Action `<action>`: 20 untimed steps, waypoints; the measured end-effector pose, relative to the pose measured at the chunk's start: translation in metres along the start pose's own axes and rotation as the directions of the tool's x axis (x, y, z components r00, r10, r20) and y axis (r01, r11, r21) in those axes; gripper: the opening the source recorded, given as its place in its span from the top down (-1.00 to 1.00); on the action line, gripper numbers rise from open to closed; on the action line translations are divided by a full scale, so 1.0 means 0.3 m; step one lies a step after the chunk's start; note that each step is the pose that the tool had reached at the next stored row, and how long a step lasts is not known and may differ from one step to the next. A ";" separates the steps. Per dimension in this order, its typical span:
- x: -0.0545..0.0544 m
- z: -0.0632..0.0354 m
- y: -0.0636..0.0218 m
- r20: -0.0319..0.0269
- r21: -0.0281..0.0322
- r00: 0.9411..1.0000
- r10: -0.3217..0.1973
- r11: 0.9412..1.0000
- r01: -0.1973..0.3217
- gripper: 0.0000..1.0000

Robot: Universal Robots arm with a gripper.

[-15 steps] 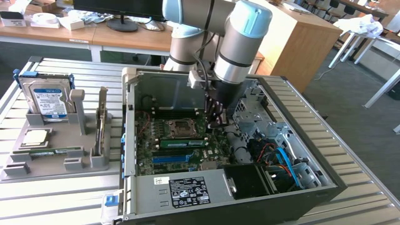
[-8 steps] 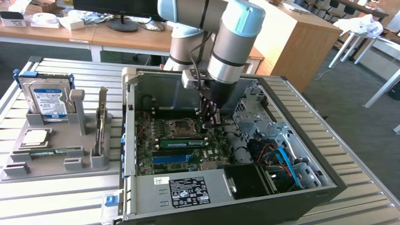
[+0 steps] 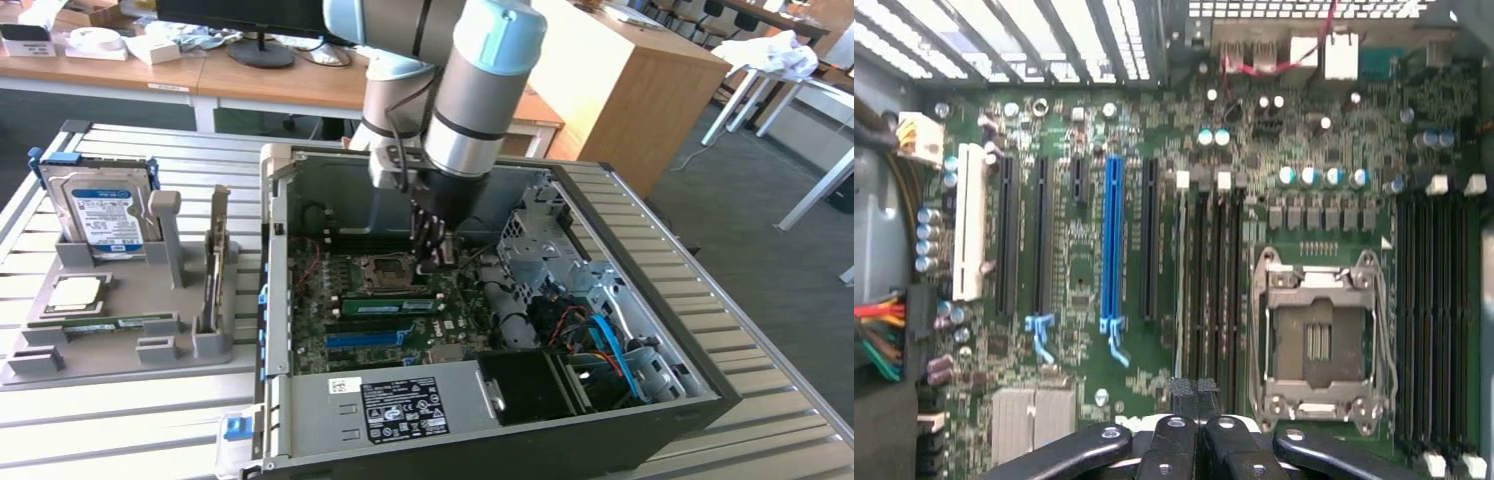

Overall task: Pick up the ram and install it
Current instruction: 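Press down the ram until it locks into place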

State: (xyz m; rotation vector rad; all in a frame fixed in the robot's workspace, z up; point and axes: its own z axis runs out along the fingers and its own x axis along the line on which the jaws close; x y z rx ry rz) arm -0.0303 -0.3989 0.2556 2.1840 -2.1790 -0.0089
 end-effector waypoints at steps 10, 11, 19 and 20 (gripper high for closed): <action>-0.002 0.004 0.083 0.000 0.000 1.000 0.000 1.000 0.000 0.80; -0.002 0.005 0.092 0.000 0.000 1.000 0.000 1.000 0.000 0.80; -0.003 0.008 0.150 0.000 0.000 1.000 0.000 1.000 0.000 0.80; -0.003 0.008 0.152 0.000 0.000 1.000 0.000 1.000 0.000 0.80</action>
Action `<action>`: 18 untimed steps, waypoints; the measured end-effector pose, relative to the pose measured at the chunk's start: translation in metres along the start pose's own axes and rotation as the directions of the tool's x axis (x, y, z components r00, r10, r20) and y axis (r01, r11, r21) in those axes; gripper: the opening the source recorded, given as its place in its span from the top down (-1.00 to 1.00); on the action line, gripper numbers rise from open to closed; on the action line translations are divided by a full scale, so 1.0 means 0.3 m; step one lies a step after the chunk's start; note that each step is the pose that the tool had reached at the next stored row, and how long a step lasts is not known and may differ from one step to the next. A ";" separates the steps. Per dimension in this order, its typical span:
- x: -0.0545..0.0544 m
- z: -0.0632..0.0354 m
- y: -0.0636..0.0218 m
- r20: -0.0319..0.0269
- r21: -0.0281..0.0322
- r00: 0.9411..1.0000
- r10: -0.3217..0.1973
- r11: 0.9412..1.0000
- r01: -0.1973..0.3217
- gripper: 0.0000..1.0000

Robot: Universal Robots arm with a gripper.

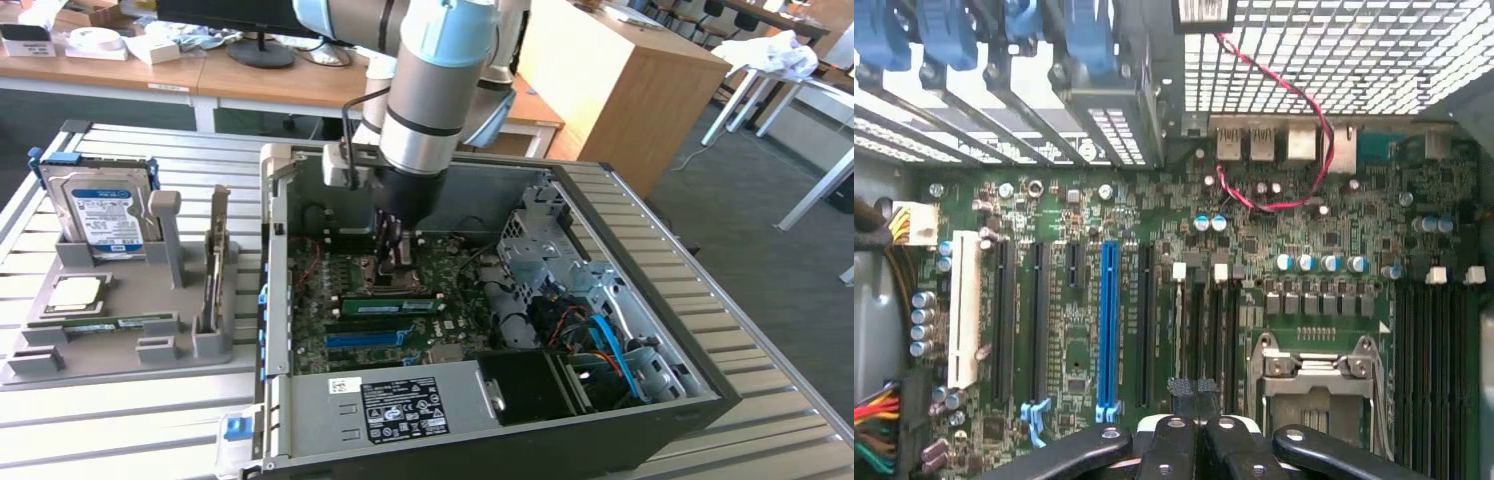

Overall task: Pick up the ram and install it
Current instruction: 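Press down the ram until it locks into place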

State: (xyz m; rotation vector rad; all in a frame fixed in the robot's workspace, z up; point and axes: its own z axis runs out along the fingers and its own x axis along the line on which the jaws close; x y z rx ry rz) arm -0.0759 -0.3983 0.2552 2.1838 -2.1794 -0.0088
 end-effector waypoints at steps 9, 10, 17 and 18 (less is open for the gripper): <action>0.000 0.000 0.013 0.000 0.000 1.000 0.000 1.000 0.000 0.80; 0.000 0.000 0.013 0.000 0.000 1.000 0.000 1.000 0.000 0.80; 0.012 0.001 0.013 0.000 0.000 1.000 0.000 1.000 0.000 0.80; 0.014 0.001 0.013 0.000 0.000 1.000 0.000 1.000 0.000 0.80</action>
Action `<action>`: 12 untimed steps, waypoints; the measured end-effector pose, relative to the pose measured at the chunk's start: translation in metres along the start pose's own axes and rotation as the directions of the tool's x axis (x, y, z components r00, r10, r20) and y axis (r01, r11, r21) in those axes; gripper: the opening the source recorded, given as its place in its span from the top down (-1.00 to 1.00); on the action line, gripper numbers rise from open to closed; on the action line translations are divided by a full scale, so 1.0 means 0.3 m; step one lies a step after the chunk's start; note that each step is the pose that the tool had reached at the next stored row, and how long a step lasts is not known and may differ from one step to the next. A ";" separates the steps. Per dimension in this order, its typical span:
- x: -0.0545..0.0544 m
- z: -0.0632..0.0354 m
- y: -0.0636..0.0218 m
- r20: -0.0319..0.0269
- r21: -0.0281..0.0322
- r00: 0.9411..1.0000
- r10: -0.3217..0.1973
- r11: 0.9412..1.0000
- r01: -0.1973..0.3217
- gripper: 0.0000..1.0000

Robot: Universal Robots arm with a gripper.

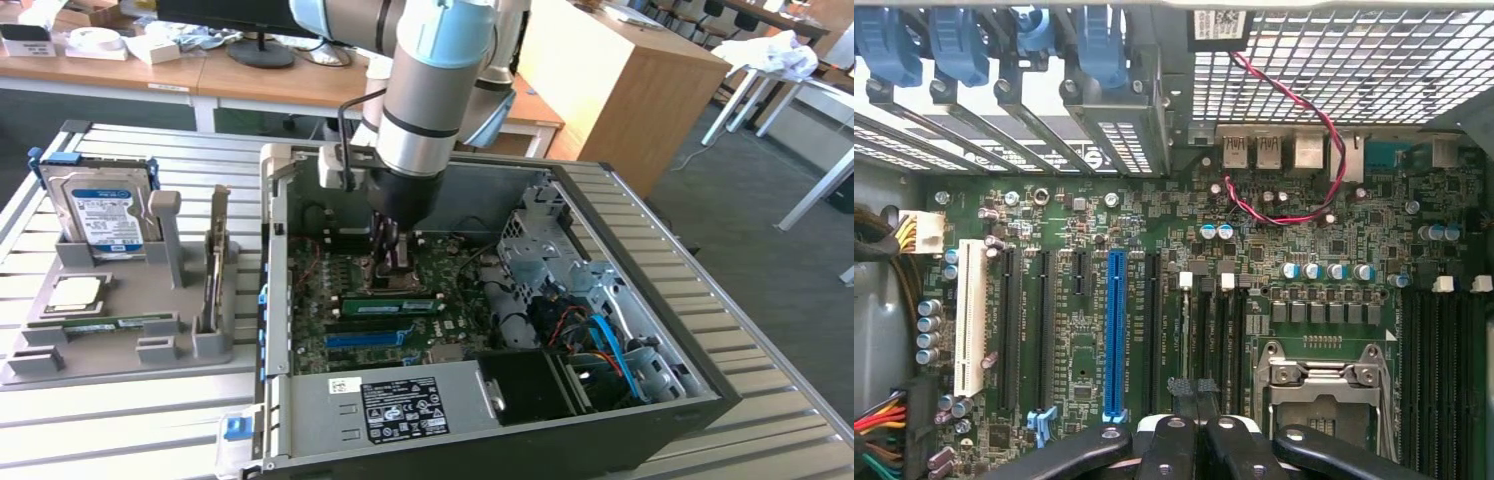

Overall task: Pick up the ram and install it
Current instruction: 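Press down the ram until it locks into place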

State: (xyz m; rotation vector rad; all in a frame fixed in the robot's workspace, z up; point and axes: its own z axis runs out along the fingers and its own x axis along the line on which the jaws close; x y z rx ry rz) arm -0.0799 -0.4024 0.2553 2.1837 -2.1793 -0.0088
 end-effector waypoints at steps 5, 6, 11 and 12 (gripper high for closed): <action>0.001 0.000 0.000 0.000 0.000 1.000 0.000 1.000 0.000 0.80; 0.001 0.000 0.000 0.000 0.000 1.000 0.000 1.000 0.000 0.80; 0.006 0.000 0.000 0.000 0.000 1.000 0.000 1.000 0.000 0.80; 0.006 0.000 0.000 0.000 0.000 1.000 0.000 1.000 0.000 0.80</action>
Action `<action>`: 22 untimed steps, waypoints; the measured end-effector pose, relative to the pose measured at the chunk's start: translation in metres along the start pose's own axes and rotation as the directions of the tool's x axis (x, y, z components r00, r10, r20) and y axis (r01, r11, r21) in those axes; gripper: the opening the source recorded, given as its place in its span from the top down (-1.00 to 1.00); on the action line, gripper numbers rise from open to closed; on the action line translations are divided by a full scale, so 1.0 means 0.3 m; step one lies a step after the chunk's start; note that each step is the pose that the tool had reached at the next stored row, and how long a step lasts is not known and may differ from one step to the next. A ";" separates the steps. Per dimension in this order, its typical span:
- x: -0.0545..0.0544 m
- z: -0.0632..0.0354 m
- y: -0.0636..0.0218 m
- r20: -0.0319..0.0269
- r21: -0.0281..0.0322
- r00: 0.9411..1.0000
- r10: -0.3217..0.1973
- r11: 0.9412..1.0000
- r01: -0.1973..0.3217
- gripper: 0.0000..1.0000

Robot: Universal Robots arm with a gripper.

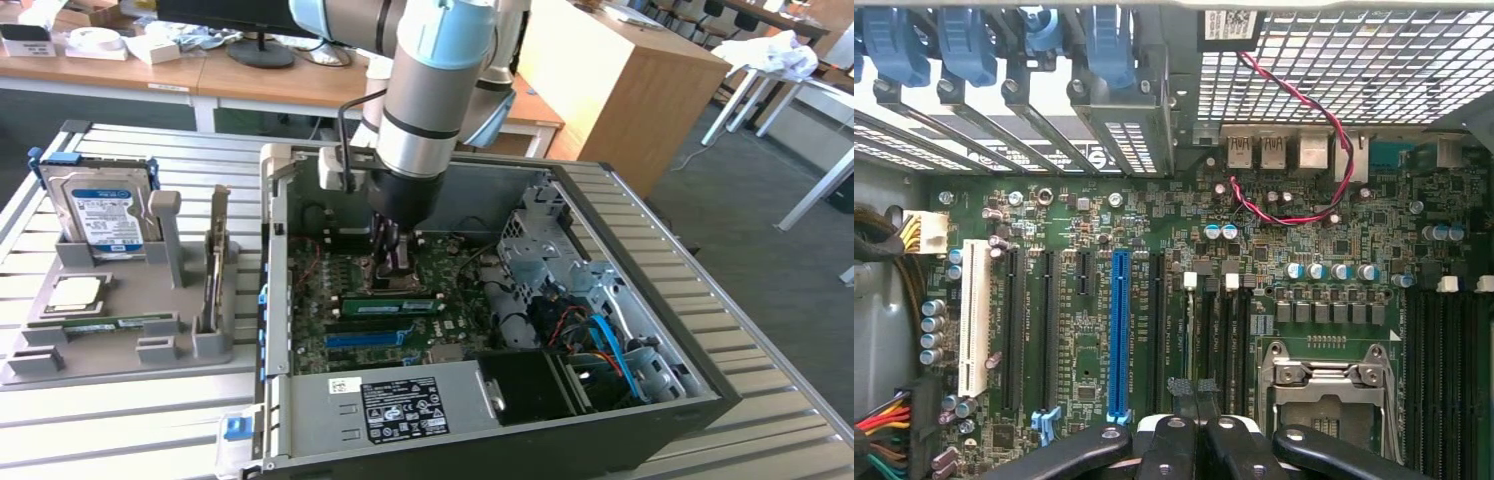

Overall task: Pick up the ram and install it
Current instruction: 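Press down the ram until it locks into place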

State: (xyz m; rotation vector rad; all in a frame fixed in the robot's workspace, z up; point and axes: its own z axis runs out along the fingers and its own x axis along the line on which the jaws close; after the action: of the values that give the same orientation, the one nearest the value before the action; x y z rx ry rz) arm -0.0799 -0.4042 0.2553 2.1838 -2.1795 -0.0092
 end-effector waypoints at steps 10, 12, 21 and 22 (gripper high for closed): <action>0.000 0.017 -0.001 0.000 0.000 1.000 0.000 1.000 0.000 0.80; -0.001 0.022 -0.001 0.000 0.000 1.000 0.000 1.000 0.000 0.80; -0.001 0.045 -0.002 0.000 0.000 1.000 0.000 1.000 0.000 0.80; -0.002 0.047 -0.002 0.000 0.000 1.000 0.000 1.000 0.000 0.80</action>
State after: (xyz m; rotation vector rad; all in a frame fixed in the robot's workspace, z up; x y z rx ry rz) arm -0.0798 -0.4043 0.2411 2.1841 -2.1794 -0.0091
